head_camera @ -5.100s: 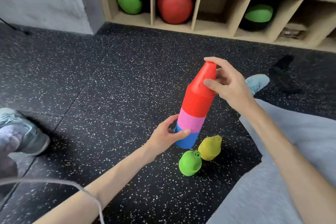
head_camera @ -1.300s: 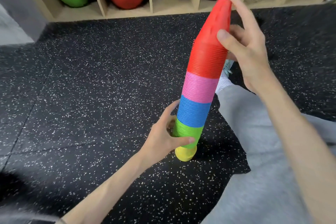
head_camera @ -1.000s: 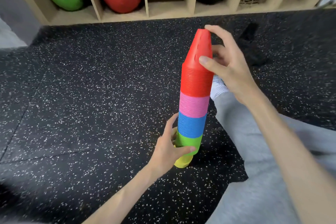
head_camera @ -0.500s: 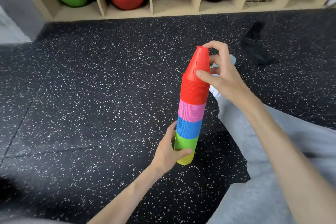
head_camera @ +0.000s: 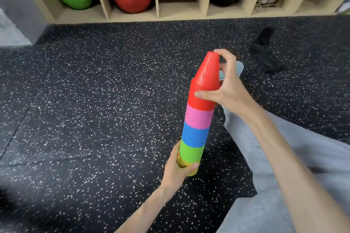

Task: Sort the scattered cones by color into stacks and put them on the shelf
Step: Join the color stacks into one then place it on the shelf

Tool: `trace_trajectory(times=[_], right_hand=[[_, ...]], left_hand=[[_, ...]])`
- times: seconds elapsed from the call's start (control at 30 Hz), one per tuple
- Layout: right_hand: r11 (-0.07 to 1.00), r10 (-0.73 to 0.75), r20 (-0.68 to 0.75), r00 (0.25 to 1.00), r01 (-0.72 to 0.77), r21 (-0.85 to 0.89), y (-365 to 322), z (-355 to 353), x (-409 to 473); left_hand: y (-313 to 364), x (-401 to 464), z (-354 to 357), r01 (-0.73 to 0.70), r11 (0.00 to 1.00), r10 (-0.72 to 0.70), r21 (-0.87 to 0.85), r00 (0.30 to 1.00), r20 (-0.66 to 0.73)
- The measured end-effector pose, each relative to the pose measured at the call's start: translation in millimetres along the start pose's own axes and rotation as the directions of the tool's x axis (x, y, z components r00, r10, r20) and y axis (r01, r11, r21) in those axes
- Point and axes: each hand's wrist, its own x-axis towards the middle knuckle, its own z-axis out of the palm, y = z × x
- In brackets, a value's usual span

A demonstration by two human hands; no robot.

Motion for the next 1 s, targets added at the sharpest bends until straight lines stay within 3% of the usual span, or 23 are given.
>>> trace_trajectory(times=[0.33,0.5,0.73,1.0], right_hand=[[0.996,-0.077,-0.013,0.997,0.077,0.043,-16.1,16.9,-2.0],[0.97,-0.211,-0.075,0.975,0.219,0.107,-60.8,38.2,-11.5],[0.887,-0.322,-0.258,0.911,0.386,0.254,-148.7,63.1,-26.6],[0.729,-0.583,-0.324,0.745,0.656,0.197,-278.6,61.5,-69.7]], left_hand=[[2.6,-8.5,-34.1,-0.003,1.0,0.004,0.01,0.997,-0.082],[35.1,-33.8,-92.4,-0.083,0.99,0.098,0.117,0.987,-0.13],[108.7,-78.3,-183.4,-0.192,0.935,0.272,0.297,0.928,-0.256],[201.7,-163.4,-237.9,-0.306,0.85,0.474,0.428,0.799,-0.37]])
